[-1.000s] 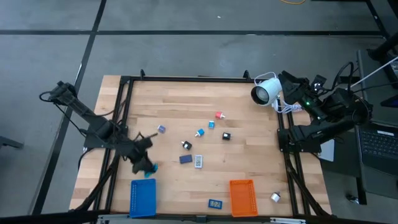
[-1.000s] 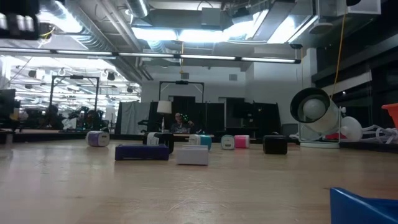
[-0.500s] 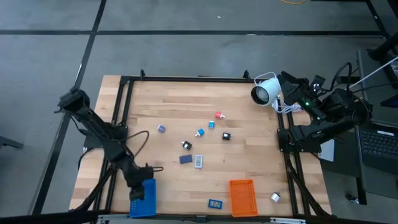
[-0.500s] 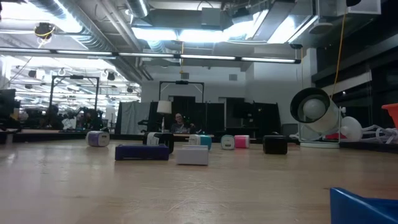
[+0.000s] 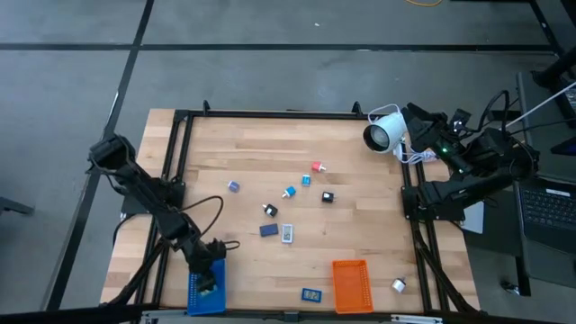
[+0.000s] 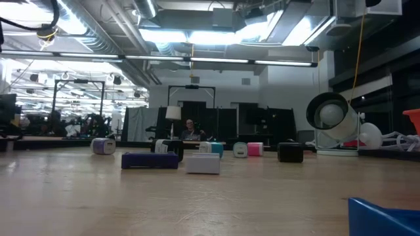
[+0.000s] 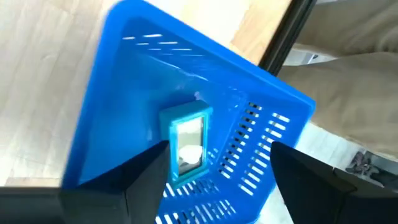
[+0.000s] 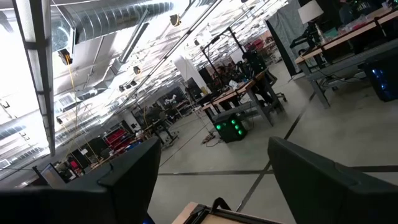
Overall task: Pick & Place Office items
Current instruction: Put the purple digital clock into the blue bin
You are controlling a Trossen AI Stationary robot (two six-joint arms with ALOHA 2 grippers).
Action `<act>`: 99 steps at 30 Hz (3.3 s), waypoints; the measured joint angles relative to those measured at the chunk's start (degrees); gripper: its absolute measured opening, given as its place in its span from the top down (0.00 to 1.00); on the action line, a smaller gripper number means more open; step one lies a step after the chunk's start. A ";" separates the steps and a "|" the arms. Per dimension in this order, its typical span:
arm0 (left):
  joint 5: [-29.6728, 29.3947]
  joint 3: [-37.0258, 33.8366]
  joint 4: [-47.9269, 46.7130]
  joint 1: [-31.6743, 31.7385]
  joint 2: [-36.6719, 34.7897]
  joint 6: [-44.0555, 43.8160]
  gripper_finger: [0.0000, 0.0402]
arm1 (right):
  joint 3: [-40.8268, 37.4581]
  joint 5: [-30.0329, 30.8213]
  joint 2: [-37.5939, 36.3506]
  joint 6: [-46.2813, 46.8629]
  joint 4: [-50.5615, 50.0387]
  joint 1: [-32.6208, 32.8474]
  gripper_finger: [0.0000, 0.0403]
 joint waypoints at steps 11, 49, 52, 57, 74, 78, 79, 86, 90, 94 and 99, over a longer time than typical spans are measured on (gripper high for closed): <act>-8.76 0.00 -0.14 4.28 -12.35 0.11 0.32 | 0.00 -0.02 0.00 -1.24 0.20 0.00 0.25; -12.27 32.22 -31.77 39.20 11.85 66.97 0.32 | 0.00 -4.74 0.00 1.21 0.22 0.00 0.25; -13.80 32.24 -31.95 37.59 13.32 60.59 0.32 | 0.00 -4.80 -0.01 1.12 0.21 0.00 0.25; -15.97 32.24 -31.23 33.52 16.76 49.50 0.32 | 0.02 -6.39 -0.47 0.00 -0.21 0.00 0.25; -20.48 32.22 -31.07 29.13 25.57 46.74 0.32 | 0.02 -11.82 -0.55 0.09 -0.70 0.00 0.25; -20.30 32.22 -30.54 29.29 26.79 46.83 0.32 | 0.02 -11.80 -0.55 0.09 -0.72 0.00 0.25; -20.28 32.22 -30.42 29.29 27.11 46.83 0.32 | 0.02 -11.81 -0.55 0.09 -0.72 0.00 0.25; -19.47 32.51 -30.32 29.26 29.99 44.20 0.32 | 0.02 -11.76 -0.55 0.28 -1.76 0.00 0.25; -17.90 32.61 -31.17 29.72 31.14 41.82 0.37 | 0.02 -11.74 -0.55 0.36 -1.92 0.00 0.25; -15.55 32.39 -31.25 31.21 30.47 41.04 0.54 | 0.02 -11.55 -0.55 0.28 -1.92 0.00 0.25; -12.31 31.89 -29.94 34.04 26.75 38.03 0.63 | 0.02 -11.55 -0.55 0.09 -1.92 0.00 0.25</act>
